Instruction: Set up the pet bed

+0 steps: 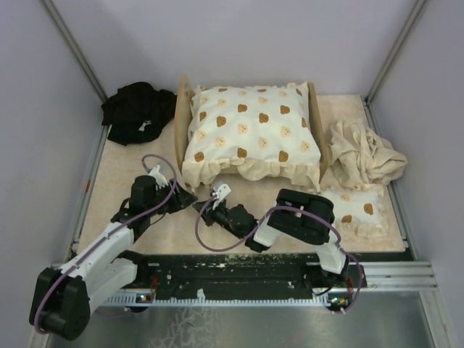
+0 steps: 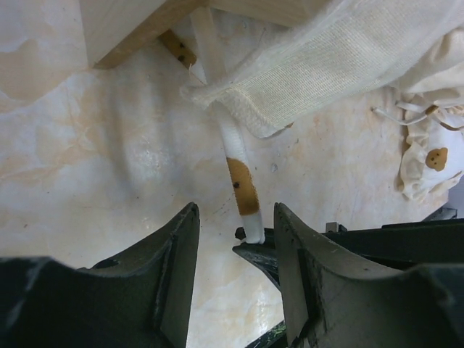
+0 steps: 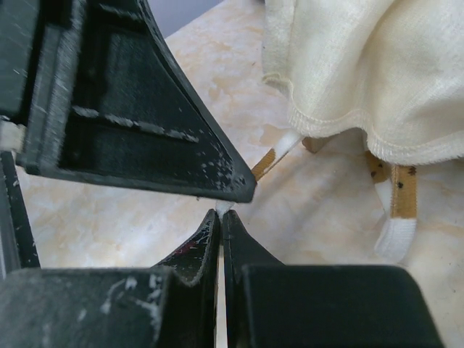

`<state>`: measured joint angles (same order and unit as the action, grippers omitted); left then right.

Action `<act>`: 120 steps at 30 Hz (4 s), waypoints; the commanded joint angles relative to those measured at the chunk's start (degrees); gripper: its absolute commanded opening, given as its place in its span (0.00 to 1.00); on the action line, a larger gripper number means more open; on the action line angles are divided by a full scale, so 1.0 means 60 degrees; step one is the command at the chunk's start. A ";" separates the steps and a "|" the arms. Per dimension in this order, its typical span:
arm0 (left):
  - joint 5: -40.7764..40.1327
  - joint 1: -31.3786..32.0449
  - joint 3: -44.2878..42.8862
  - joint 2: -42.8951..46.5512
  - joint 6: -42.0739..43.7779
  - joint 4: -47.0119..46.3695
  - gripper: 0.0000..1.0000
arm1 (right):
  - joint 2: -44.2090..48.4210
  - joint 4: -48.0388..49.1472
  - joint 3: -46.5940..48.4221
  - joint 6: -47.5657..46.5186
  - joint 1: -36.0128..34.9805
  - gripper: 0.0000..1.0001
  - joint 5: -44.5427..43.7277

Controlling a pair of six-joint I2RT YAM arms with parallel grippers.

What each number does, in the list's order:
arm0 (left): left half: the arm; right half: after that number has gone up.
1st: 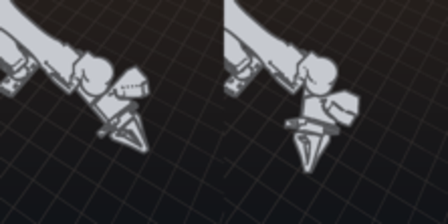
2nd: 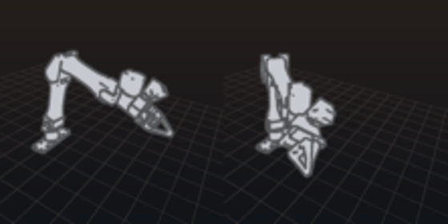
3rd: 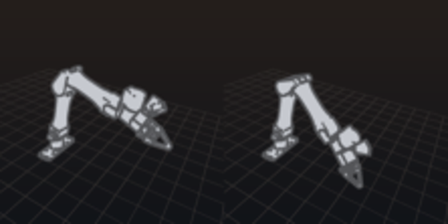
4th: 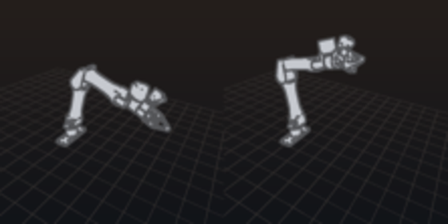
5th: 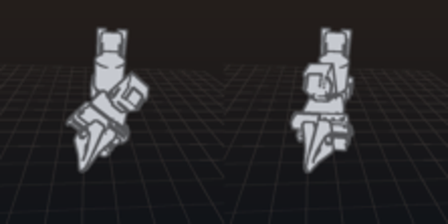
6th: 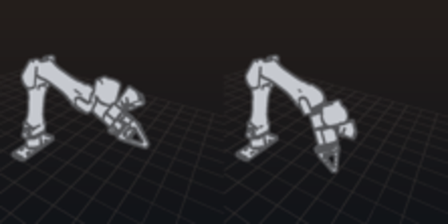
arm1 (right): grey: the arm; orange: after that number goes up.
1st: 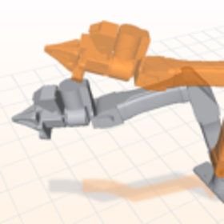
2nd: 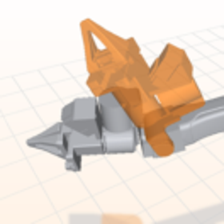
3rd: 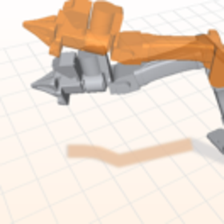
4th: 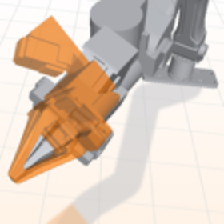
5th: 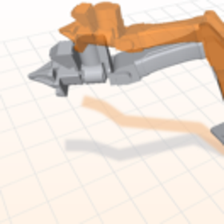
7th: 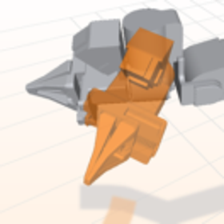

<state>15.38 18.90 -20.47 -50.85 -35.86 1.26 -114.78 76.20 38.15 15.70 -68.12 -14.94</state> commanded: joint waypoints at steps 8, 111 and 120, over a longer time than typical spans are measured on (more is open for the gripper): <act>0.0794 -0.0031 0.0596 -0.0569 -0.0633 -0.1697 0.17 | 0.0319 0.0977 -0.0057 0.0271 -0.0121 0.00 0.0276; 0.0269 -0.0205 -0.1422 0.0164 -0.3042 0.1177 0.00 | 0.3759 -0.4384 -0.0978 -1.1534 0.1117 0.47 0.4178; 0.0344 -0.0205 -0.1563 0.0151 -0.3549 0.1416 0.00 | 0.1177 -0.1725 -0.0568 -1.5402 -0.0151 0.47 0.3284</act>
<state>16.12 17.85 -27.46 -49.91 -55.33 8.36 -104.55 57.06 32.32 -61.80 -66.87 5.96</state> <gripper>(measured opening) 0.008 0.469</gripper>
